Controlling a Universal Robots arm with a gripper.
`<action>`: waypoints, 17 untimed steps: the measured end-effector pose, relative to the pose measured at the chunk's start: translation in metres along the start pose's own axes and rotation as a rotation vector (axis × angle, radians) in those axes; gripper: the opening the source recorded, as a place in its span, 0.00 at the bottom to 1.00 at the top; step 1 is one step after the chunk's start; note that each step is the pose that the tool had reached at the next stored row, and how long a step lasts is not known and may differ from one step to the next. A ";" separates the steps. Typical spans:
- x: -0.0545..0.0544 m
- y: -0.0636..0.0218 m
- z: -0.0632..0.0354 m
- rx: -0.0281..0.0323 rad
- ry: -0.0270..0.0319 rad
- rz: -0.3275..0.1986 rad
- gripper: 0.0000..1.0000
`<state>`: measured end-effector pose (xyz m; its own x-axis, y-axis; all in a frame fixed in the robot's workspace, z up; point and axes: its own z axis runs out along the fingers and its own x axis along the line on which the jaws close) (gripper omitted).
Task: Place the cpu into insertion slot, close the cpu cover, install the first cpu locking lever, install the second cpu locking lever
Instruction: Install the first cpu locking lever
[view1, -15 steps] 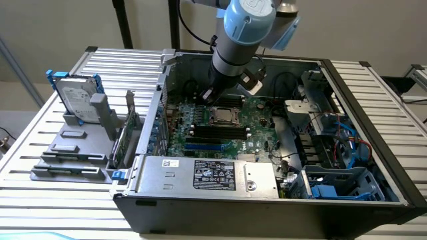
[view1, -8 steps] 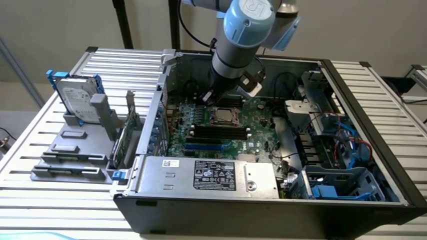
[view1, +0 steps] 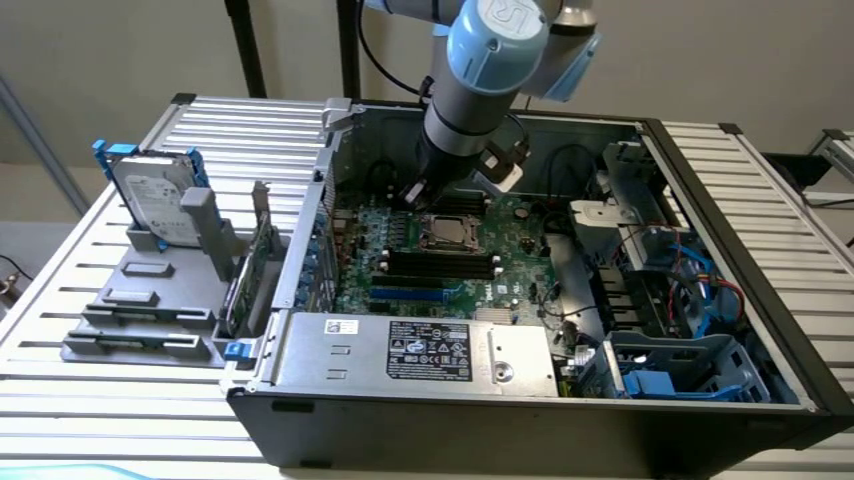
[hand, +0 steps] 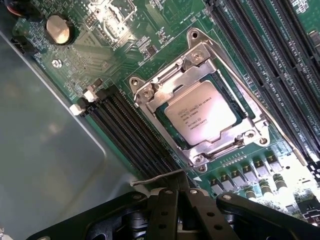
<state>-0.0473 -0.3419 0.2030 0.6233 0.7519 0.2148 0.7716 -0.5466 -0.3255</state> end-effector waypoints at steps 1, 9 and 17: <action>0.000 0.0000 0.0000 -0.0025 -0.0032 0.000 0.11; 0.004 0.0012 0.0014 -0.0067 -0.0091 0.000 0.11; 0.010 0.0081 0.0013 -0.0070 -0.0102 0.000 0.11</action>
<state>-0.0350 -0.3384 0.2014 0.6218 0.7558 0.2054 0.7726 -0.5490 -0.3190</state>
